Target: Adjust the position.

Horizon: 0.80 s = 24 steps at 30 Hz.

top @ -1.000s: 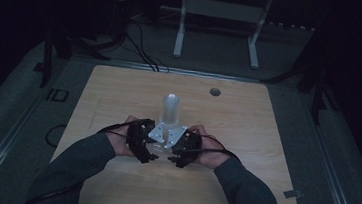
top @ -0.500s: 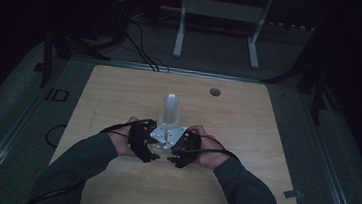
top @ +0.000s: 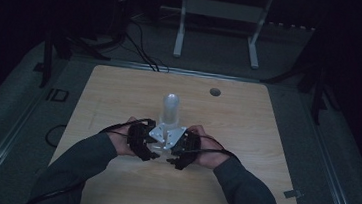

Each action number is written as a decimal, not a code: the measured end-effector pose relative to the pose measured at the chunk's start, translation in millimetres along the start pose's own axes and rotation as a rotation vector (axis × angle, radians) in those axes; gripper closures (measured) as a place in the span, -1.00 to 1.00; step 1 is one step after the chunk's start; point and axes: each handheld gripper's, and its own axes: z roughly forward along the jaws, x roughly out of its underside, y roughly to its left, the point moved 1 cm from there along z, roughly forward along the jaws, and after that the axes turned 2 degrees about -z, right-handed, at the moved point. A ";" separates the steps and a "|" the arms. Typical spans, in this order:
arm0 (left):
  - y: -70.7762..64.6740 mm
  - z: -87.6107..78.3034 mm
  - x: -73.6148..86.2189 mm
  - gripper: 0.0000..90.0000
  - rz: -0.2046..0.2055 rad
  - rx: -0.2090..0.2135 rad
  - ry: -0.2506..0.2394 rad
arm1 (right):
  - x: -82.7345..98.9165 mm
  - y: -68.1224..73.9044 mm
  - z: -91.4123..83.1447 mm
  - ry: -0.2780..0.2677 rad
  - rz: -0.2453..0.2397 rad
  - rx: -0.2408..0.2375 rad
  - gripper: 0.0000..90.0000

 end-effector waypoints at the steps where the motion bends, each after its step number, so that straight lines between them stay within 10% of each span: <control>1: 0.2 -0.2 0.2 -0.09 -0.001 -0.002 0.000 | 0.0 0.2 -0.3 -0.001 0.002 0.001 -0.46; 24: 4.4 0.5 8.2 -0.09 -0.012 -0.006 0.006 | 0.9 -4.4 -13.6 -0.072 0.020 0.023 -0.69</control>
